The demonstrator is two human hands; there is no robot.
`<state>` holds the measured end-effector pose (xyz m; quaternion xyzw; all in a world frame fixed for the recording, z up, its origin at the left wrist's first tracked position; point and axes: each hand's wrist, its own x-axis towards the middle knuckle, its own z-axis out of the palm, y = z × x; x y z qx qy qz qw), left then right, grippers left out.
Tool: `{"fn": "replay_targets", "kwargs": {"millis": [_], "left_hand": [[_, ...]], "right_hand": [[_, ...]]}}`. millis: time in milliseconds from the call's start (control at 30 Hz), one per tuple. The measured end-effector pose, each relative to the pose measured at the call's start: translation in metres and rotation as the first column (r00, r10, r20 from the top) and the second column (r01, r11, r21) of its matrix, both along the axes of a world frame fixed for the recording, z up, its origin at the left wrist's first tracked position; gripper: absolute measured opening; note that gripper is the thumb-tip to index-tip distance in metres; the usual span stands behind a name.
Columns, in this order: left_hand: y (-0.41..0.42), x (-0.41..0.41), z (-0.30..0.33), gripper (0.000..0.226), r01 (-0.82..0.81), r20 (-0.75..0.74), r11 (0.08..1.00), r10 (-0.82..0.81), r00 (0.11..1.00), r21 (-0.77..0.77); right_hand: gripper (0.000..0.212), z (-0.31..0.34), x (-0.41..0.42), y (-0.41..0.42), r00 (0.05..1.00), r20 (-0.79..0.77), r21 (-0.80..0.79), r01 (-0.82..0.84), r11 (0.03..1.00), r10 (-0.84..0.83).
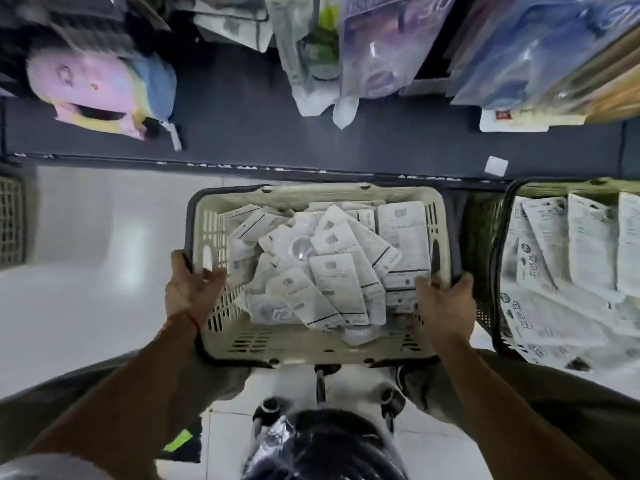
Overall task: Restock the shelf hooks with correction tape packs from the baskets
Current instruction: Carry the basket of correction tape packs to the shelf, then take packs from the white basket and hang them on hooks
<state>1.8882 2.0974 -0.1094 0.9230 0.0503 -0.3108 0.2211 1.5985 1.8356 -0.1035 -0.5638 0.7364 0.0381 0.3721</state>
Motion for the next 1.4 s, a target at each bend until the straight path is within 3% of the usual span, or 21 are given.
{"fn": "replay_targets", "kwargs": {"millis": [100,167,267,367,533,667,733,800,900,1000,1033,1100,1167,1233,1300,1400], "left_hand": [[0.009,-0.004,-0.014,0.045,0.093,0.175,0.995,-0.096,0.980,0.028],[0.008,-0.006,-0.023,0.044,0.100,0.256,0.995,-0.100,0.961,0.010],[0.011,-0.006,-0.033,0.046,0.111,0.298,0.994,-0.110,0.948,0.013],[0.013,-0.002,-0.040,0.049,0.140,0.323,0.990,-0.139,0.936,0.022],[0.010,-0.003,-0.042,0.050,0.189,0.382,0.982,-0.184,0.905,0.024],[0.003,-0.003,-0.036,0.050,0.222,0.387,0.974,-0.224,0.894,0.050],[-0.005,-0.005,-0.034,0.054,0.200,0.376,0.976,-0.220,0.900,0.090],[-0.013,-0.016,-0.027,0.067,0.227,0.443,0.956,-0.288,0.849,0.186],[-0.039,-0.043,-0.014,0.078,0.531,0.525,0.812,-0.570,0.632,0.243],[-0.065,-0.082,-0.022,0.067,0.800,0.324,0.555,-0.818,0.475,0.229],[-0.068,-0.094,-0.027,0.067,0.817,0.252,0.526,-0.845,0.471,0.236],[-0.063,-0.108,-0.038,0.071,0.784,0.243,0.576,-0.815,0.526,0.231],[-0.056,-0.106,-0.042,0.074,0.746,0.320,0.653,-0.740,0.592,0.131],[-0.054,-0.093,-0.040,0.069,0.687,0.322,0.713,-0.624,0.712,-0.138],[-0.053,-0.083,-0.032,0.060,0.590,0.275,0.710,-0.523,0.807,-0.383],[-0.051,-0.077,-0.014,0.046,0.424,0.166,0.693,-0.410,0.897,-0.583]], "right_hand": [[0.069,-0.004,0.006,0.012,0.999,-0.034,-0.146,-0.031,0.989,0.027],[0.057,-0.010,0.004,0.019,0.998,-0.058,-0.239,-0.040,0.970,0.027],[0.046,-0.021,0.008,0.023,0.995,-0.092,-0.350,-0.007,0.937,-0.027],[0.057,-0.031,0.016,0.021,0.992,-0.093,-0.442,0.034,0.897,-0.083],[0.064,-0.037,0.018,0.015,0.997,-0.080,-0.511,-0.023,0.859,-0.021],[0.071,-0.018,0.032,0.029,0.934,-0.102,-0.612,-0.331,0.718,0.344],[0.050,-0.013,0.045,0.035,0.857,0.007,-0.599,-0.409,0.689,0.515],[0.030,-0.012,0.050,0.044,0.806,0.087,-0.497,-0.474,0.726,0.585],[0.023,-0.015,0.050,0.060,0.794,0.092,-0.317,-0.549,0.774,0.601],[0.037,-0.022,0.053,0.079,0.738,0.103,-0.207,-0.639,0.741,0.666],[0.044,-0.025,0.054,0.086,0.729,0.126,-0.198,-0.647,0.737,0.673],[0.058,-0.029,0.055,0.096,0.722,0.195,-0.187,-0.637,0.748,0.664],[0.071,-0.033,0.054,0.104,0.682,0.236,-0.159,-0.676,0.720,0.692],[0.077,-0.036,0.056,0.108,0.617,0.251,-0.130,-0.742,0.657,0.746],[0.076,-0.039,0.059,0.110,0.596,0.228,-0.133,-0.764,0.631,0.770],[0.061,-0.033,0.059,0.102,0.600,0.207,-0.153,-0.760,0.631,0.773]]}}
